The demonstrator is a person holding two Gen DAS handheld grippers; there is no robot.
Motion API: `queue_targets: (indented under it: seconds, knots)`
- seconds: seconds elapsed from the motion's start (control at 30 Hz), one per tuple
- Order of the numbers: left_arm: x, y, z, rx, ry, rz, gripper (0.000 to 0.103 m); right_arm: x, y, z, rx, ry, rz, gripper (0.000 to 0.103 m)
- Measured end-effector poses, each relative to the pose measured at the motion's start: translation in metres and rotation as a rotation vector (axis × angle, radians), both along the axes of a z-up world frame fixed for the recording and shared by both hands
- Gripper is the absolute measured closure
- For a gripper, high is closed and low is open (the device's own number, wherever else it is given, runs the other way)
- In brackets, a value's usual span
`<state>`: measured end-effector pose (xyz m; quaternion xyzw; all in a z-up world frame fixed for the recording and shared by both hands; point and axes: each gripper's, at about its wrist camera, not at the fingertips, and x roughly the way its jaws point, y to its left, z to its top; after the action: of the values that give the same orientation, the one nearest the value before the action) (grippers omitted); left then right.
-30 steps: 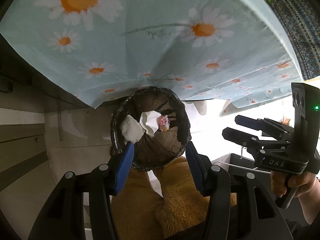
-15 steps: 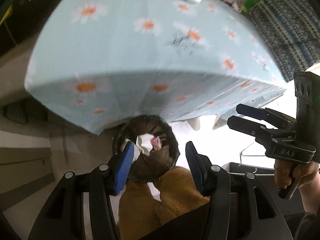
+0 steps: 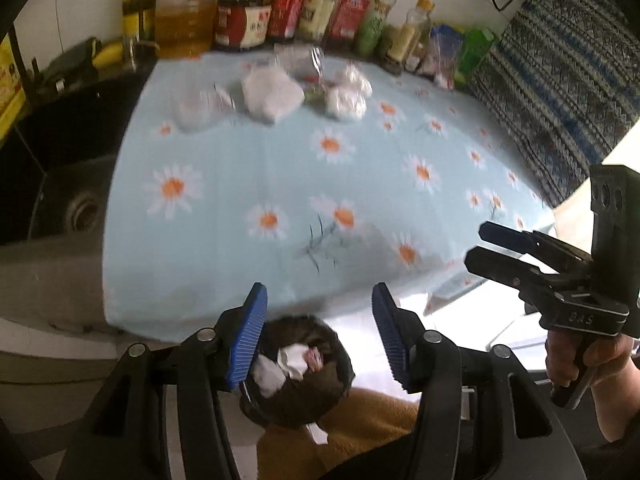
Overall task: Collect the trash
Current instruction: 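Raise both open tools back over the table, then close the right tool on the clear plastic bag of white contents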
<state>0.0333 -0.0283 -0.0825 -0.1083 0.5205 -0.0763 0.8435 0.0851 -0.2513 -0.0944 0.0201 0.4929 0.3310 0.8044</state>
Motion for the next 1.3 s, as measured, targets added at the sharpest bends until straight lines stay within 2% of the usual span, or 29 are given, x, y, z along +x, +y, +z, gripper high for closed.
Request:
queue_targets:
  seconds: [0.27,0.5,0.57,0.63,0.77,1.13,1.2,1.3]
  knots:
    - [0.025,0.007,0.018,0.023,-0.036,0.041,0.044,0.041,-0.004,0.022,0.015,-0.068,0.000,0.026]
    - [0.043,0.017,0.021,0.033,-0.040,0.104,0.044,0.094,0.010,0.025,0.004,-0.109,0.013,0.024]
    - [0.048,0.021,0.022,0.039,-0.041,0.126,0.044,0.113,0.016,0.020,0.003,-0.101,0.024,0.023]
    - [0.053,0.024,0.022,0.041,-0.040,0.147,0.039,0.130,0.023,0.013,0.000,-0.085,0.032,0.023]
    - [0.061,0.030,0.022,0.052,-0.029,0.182,0.038,0.165,0.040,-0.004,-0.029,-0.036,0.054,0.023]
    - [0.069,0.043,0.016,0.071,0.008,0.263,0.038,0.217,0.086,-0.052,-0.131,-0.008,0.135,0.022]
    - [0.070,0.045,0.013,0.074,0.016,0.273,0.038,0.221,0.090,-0.058,-0.140,0.001,0.136,0.024]
    - [0.071,0.046,0.009,0.071,0.025,0.286,0.038,0.225,0.093,-0.066,-0.158,0.007,0.139,0.033]
